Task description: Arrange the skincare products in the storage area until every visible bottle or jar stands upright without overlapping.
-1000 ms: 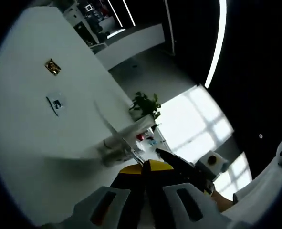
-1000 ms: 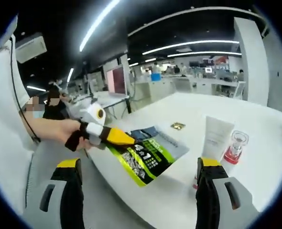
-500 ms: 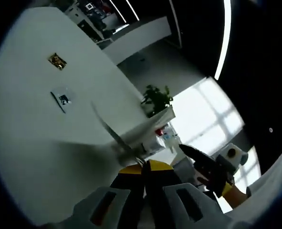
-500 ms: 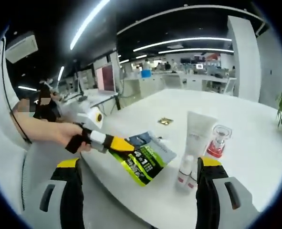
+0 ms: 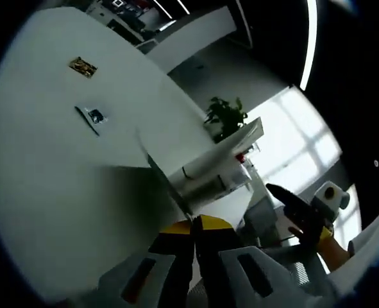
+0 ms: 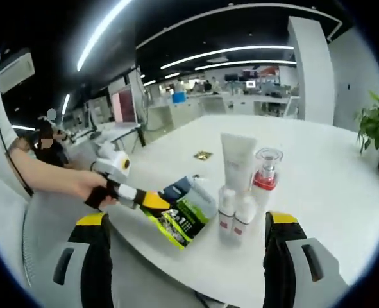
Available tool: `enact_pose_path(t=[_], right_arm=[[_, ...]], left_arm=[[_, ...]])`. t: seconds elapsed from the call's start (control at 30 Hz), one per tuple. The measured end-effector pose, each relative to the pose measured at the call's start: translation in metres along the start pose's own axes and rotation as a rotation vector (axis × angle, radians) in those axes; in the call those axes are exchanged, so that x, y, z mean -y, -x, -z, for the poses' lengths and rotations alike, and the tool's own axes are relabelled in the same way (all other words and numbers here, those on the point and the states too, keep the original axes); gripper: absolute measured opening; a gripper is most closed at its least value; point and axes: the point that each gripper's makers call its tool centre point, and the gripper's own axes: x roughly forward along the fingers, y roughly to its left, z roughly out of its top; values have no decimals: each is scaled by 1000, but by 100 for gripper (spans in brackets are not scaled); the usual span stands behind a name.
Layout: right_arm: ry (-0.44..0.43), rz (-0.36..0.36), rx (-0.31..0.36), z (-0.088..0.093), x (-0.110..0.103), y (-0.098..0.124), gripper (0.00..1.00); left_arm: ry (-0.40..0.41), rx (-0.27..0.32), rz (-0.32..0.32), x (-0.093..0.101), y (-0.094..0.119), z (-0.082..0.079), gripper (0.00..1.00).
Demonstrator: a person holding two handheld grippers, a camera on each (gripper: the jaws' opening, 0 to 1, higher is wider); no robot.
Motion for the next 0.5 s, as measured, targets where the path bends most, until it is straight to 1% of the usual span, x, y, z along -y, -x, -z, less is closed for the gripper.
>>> enact_pose_path(t=[0.1,0.2,0.27,0.33,0.5], right_arm=[[-4,7,2,1,1,0,100],[-5,10,5,-1,0,0,100],[-4,7,0,0,-1,-1,100],[-5,5,-1,0,-2,-1,100],[-4,5,-5,1,-2,-1,100]], left_arm=[[-10,-10,-40,-10,1,3,0],[1,-20,-71,-12,4,7,0],[24,-8,-73,-15,4,9,0],[28,-5,-88,-21,4,9,0],[24,-22,-133,-29,4,17,0]])
